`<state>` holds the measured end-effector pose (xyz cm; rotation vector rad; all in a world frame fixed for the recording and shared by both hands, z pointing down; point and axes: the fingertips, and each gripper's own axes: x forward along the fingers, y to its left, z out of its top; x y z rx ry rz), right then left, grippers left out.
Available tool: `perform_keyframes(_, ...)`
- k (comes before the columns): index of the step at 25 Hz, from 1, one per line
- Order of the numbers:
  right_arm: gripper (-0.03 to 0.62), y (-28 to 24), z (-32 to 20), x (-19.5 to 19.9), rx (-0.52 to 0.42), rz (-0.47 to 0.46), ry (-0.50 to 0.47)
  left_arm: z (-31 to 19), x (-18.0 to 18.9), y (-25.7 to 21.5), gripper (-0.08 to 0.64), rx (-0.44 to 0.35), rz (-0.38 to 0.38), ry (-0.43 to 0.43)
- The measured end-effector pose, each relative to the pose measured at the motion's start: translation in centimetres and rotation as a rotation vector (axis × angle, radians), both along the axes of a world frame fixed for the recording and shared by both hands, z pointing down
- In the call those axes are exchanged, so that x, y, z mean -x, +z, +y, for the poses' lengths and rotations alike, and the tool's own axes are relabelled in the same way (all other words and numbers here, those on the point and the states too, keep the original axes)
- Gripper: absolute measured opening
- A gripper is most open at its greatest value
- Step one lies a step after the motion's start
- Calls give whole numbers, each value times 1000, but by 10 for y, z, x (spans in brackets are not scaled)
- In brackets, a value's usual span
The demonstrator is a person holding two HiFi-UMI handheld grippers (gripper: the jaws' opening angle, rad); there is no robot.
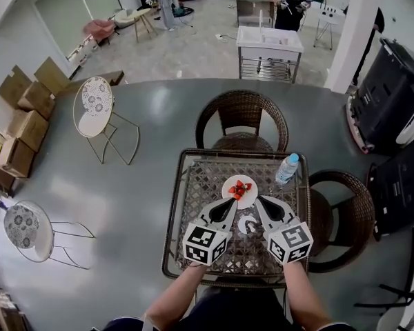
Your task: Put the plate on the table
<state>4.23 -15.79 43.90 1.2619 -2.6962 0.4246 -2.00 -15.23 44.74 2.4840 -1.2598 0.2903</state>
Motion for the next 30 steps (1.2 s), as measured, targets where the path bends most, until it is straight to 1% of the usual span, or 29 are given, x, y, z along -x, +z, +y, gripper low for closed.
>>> perform_keyframes(3, 5, -7, 3, 1, -19, 1, -5, 2, -5, -8, 8, -18, 8, 18)
perform_keyframes(9, 5, -16, 4, -1, -45, 0, -8, 5, -14, -17, 8, -29, 21, 45)
perform_keyframes(30, 5, -32, 8, -2, -83, -18, -5, 10, -21, -33, 8, -53, 43, 74)
